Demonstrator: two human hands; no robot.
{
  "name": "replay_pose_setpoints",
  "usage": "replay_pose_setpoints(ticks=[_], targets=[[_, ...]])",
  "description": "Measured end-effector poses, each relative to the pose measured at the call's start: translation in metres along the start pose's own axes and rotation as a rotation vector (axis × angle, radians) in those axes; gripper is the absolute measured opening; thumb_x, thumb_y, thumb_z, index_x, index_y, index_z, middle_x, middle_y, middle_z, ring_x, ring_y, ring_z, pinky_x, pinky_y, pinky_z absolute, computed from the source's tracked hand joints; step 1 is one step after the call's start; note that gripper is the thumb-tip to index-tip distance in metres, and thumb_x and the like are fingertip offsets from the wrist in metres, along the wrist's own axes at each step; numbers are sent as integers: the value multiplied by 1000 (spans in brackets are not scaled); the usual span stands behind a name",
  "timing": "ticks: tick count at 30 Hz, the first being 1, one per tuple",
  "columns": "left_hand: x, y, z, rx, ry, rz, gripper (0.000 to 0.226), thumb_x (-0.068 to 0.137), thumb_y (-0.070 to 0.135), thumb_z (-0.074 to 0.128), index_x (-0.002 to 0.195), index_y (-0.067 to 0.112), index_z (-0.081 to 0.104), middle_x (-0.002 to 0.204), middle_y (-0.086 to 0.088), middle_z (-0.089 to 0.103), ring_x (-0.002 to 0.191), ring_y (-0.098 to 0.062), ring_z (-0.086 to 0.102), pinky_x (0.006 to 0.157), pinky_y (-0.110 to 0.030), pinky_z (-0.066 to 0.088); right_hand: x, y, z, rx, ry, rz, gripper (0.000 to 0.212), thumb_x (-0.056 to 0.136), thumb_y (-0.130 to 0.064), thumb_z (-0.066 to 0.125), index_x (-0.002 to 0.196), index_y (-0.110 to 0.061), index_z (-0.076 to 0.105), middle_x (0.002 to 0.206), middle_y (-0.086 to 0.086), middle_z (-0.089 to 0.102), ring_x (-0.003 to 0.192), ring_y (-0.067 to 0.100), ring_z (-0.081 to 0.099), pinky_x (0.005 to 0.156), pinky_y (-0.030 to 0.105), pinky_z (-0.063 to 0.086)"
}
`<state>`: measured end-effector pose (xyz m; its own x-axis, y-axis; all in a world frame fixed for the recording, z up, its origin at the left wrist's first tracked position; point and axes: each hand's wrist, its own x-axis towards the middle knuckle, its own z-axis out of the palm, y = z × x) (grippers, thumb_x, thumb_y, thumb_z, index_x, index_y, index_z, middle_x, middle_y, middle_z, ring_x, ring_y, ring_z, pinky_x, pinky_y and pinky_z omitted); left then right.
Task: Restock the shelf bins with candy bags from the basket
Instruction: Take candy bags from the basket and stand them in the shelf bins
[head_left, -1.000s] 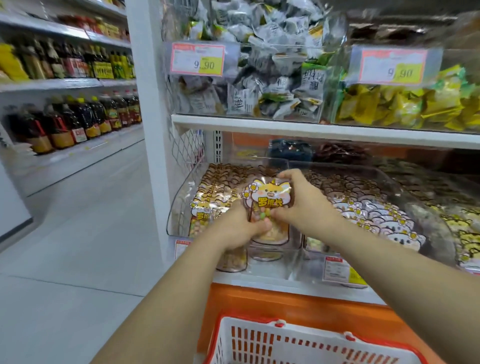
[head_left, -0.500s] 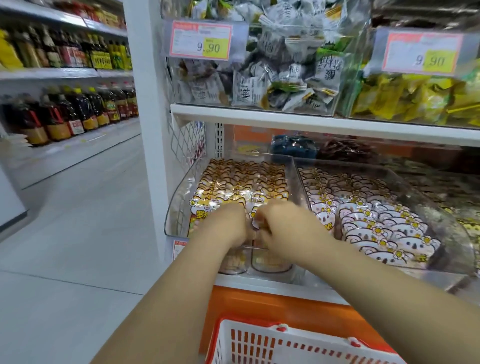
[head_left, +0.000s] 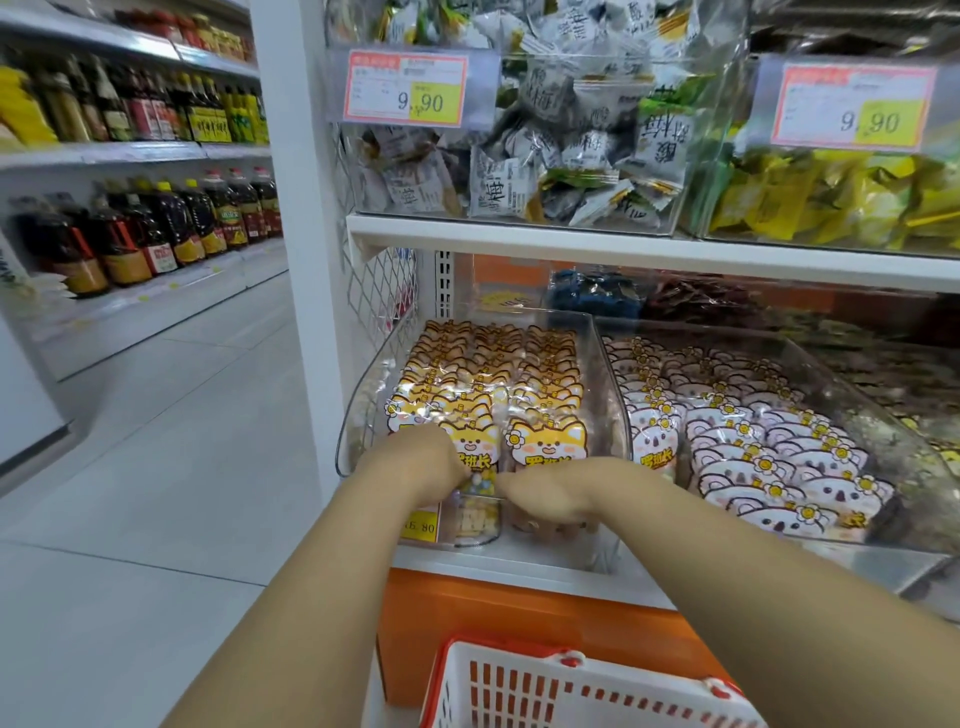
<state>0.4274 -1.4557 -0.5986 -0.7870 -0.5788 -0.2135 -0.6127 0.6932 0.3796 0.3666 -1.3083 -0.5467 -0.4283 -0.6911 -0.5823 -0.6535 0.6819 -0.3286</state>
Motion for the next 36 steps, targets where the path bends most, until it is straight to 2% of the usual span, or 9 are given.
replay_pose_setpoints(ticks=[4,7,10,12,16,21,24,30,36], targets=[[-7,1,-4,9,-12,30,30,97,33,56,97,6,68,105,-17,68,101,-30,64,68,-29,40,3,7,7,-6,146,-55,45,108,-41,18,72,-25,41,79,1,45,64,9,35,60,23,28],[-9,1,-5,2,-18,42,29,98,35,56,96,8,67,101,-16,67,98,-29,63,69,-29,41,5,13,7,-154,396,-109,40,105,-45,33,99,-15,58,105,12,63,95,26,58,78,32,44],[-7,0,-4,-13,1,40,27,97,30,56,97,8,71,101,-12,70,97,-28,64,77,-30,48,1,16,1,-252,751,-145,34,99,-35,50,130,-21,52,140,9,47,111,33,61,87,42,53],[-5,0,-2,-7,25,45,23,95,25,55,84,10,69,96,-12,70,93,-28,65,71,-30,48,7,23,1,-329,696,-96,43,97,-26,54,139,-22,47,157,8,23,117,35,60,90,44,54],[-2,-1,0,-2,60,53,33,97,24,53,65,14,55,80,-8,62,80,-27,60,62,-28,39,31,35,11,-398,439,-47,38,99,-27,43,135,-14,45,140,8,42,124,34,51,98,50,48],[-14,1,0,14,64,67,23,97,27,53,90,16,72,97,-7,72,94,-26,65,79,-32,52,16,30,19,-417,513,-69,43,102,-25,44,142,-10,40,151,16,29,130,36,47,96,47,49],[-35,13,1,70,187,68,22,97,36,55,112,28,70,115,0,69,107,-24,63,88,-33,53,-25,36,29,-404,605,-185,43,105,-27,35,147,-15,39,162,4,14,141,30,36,96,49,49],[-105,50,32,2,610,260,24,96,30,55,118,30,66,119,0,62,108,-26,61,84,-42,52,-87,87,86,-175,735,-366,41,99,-30,51,140,-32,53,148,-11,46,131,16,47,101,37,46],[-157,57,146,-105,415,230,23,99,25,51,116,32,65,116,10,66,99,-16,64,79,-36,55,-76,153,175,8,485,-168,27,98,-28,53,121,-29,67,116,-7,70,94,14,65,85,34,54]])
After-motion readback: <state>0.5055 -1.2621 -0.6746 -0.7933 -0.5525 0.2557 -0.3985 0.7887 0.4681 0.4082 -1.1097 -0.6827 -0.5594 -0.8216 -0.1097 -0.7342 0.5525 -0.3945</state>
